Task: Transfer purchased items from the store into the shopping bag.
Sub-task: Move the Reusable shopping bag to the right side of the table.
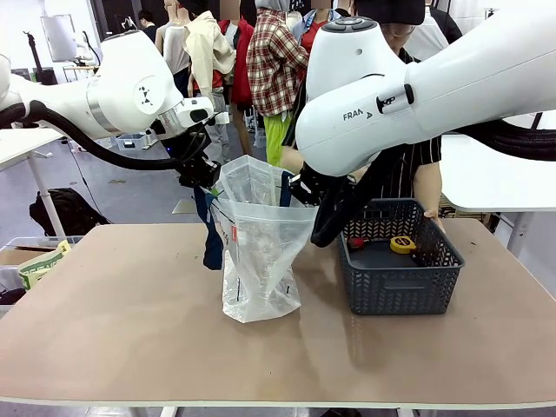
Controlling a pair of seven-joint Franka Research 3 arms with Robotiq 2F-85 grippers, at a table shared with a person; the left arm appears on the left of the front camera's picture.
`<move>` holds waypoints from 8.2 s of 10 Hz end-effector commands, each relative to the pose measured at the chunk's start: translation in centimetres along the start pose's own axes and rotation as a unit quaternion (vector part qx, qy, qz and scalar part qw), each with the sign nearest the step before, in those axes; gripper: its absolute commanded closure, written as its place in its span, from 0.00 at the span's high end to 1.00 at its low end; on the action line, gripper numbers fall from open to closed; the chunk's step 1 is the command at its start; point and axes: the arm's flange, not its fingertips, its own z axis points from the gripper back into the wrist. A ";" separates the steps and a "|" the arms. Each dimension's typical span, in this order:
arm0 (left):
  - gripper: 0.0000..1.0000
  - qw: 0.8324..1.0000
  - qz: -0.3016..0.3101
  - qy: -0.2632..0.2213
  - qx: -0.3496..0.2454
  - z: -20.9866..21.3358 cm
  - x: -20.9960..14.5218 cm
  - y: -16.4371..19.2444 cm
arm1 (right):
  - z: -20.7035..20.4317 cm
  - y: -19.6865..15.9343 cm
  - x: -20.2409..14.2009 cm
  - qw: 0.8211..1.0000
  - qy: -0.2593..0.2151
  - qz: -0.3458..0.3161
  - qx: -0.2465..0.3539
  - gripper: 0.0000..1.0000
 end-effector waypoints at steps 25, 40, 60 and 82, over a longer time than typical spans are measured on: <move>0.00 1.000 0.000 0.003 0.010 0.4 0.1 0.2 | 0.0 -0.1 -0.2 1.000 0.002 0.000 -0.003 0.00; 0.00 1.000 0.000 0.003 0.010 0.4 0.1 0.2 | 0.0 -0.1 -0.2 1.000 0.002 0.000 -0.003 0.00; 0.00 1.000 0.000 0.003 0.010 0.4 0.1 0.2 | 0.0 -0.1 -0.2 1.000 0.002 0.000 -0.003 0.00; 0.00 1.000 0.000 0.003 0.010 0.4 0.1 0.2 | 0.0 -0.1 -0.2 1.000 0.002 0.000 -0.003 0.00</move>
